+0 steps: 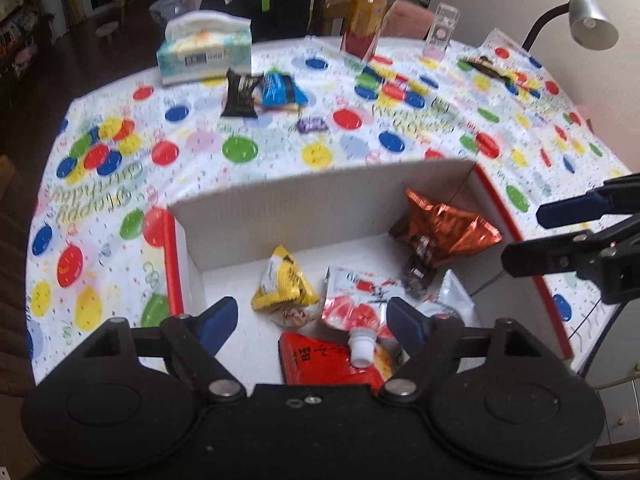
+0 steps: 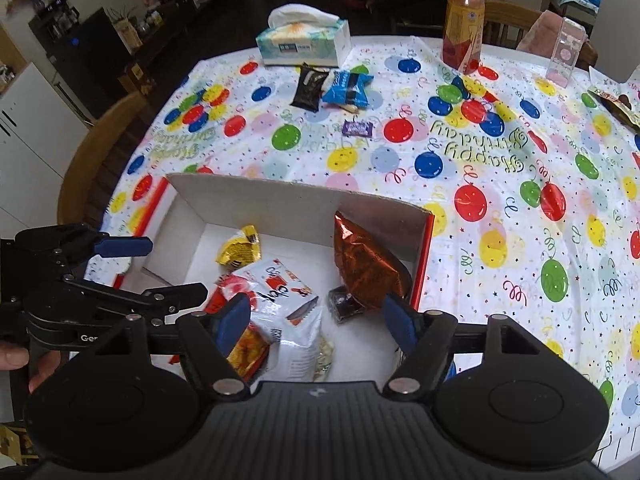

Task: Organize snacks
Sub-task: 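Lift both open tools away from the box toward the remaining snacks, then reach the left tool to the black wrapper while the right tool reaches the blue wrapper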

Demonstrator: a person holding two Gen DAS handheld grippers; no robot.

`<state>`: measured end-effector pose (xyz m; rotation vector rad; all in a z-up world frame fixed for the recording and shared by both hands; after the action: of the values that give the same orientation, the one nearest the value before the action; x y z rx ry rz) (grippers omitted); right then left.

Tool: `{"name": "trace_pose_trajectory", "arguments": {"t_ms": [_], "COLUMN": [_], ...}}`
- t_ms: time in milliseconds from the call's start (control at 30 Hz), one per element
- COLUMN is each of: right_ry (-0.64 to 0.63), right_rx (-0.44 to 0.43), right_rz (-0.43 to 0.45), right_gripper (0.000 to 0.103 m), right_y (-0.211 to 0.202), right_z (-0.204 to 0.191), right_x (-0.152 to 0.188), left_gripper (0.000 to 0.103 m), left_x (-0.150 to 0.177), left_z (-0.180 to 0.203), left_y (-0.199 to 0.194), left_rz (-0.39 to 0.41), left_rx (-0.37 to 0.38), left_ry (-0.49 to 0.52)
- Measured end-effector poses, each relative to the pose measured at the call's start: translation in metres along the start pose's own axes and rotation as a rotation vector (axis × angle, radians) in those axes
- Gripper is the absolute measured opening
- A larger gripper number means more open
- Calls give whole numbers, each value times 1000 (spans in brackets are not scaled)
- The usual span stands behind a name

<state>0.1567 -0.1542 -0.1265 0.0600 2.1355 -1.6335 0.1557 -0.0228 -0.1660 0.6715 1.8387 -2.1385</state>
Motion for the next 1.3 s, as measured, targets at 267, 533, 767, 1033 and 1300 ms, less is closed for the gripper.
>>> {"name": "trace_pose_trajectory", "arguments": {"t_ms": [267, 533, 767, 1033, 1300], "right_ry": [-16, 12, 65, 89, 118], "right_rx": [-12, -26, -10, 10, 11], "right_rz": [41, 68, 48, 11, -35], "right_gripper": [77, 77, 78, 77, 77], "right_y": [-23, -30, -7, 38, 96], "right_z": [-4, 6, 28, 50, 65], "right_x": [-22, -66, -110, -164, -215], "left_gripper": [95, 102, 102, 102, 102], "left_x": [-31, -75, -112, -150, -177], "left_z": [3, -3, -18, -47, -75], "left_y": [-32, -46, -30, 13, 65], "left_rz": [98, 186, 193, 149, 105], "left_rx": [-21, -50, -105, -153, -186], "left_ry": [13, -2, -9, -45, -75]}}
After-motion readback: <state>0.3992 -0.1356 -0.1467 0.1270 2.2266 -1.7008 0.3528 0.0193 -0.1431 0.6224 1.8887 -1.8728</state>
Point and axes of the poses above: each gripper's, at about its wrist camera, not at the fingertips, and y roughly the way its jaws point, z to its right, x to its underside, the point moved 10 cm from there along y, roughly the way its jaws point
